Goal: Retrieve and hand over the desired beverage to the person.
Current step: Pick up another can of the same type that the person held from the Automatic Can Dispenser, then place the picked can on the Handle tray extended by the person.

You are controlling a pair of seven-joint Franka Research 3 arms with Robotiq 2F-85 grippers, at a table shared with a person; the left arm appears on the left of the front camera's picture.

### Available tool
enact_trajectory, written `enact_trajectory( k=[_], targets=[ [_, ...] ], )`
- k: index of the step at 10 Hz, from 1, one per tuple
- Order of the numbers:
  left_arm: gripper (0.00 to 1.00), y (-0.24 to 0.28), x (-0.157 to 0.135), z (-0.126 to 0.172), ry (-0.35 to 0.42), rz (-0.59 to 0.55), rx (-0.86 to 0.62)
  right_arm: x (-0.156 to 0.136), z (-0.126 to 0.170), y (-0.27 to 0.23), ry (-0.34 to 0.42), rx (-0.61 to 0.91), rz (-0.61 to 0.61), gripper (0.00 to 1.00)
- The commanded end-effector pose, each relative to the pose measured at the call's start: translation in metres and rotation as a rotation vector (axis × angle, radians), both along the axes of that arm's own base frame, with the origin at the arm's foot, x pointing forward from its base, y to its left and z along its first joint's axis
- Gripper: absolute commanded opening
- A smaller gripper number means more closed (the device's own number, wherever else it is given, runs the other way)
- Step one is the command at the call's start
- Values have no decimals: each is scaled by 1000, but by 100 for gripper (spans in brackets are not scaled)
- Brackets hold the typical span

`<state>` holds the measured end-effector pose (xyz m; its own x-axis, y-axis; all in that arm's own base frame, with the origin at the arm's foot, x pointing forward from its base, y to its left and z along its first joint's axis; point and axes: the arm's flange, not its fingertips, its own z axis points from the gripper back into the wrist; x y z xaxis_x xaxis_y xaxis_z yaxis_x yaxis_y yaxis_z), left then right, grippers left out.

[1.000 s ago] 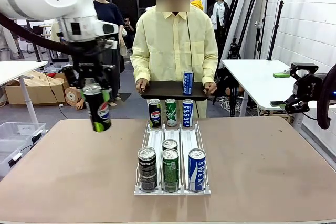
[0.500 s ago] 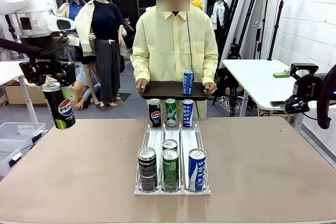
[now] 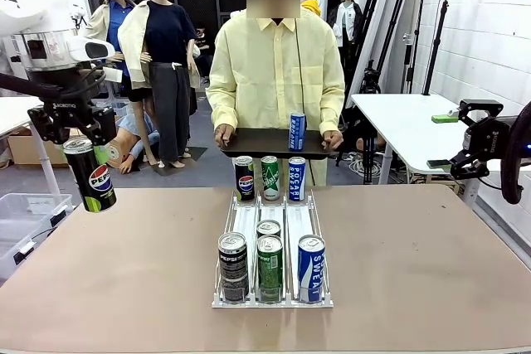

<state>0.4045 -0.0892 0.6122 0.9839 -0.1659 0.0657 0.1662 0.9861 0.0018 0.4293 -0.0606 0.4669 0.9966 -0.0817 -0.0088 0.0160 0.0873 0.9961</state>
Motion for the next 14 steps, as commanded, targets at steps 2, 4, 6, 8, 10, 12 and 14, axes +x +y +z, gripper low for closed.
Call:
enact_trajectory(
  k=[2, 4, 6, 8, 10, 12, 14],
  targets=[
    [0, 0, -2, 8, -8, 5, 0, 0, 0, 1, 1, -11, -4, 100],
    [0, 0, -2, 8, -8, 5, 0, 0, 0, 1, 1, -11, -4, 100],
    [0, 0, -2, 8, -8, 5, 0, 0, 0, 1, 1, -11, -4, 100],
    [0, 0, -2, 8, -8, 5, 0, 0, 0, 1, 1, -11, -4, 100],
    [0, 0, -2, 8, -8, 5, 0, 0, 0, 1, 1, -11, -4, 100],
    [0, 0, -2, 8, -8, 5, 0, 0, 0, 1, 1, -11, -4, 100],
    [0, 0, -2, 8, -8, 5, 0, 0, 0, 1, 1, -11, -4, 100]
  ],
)
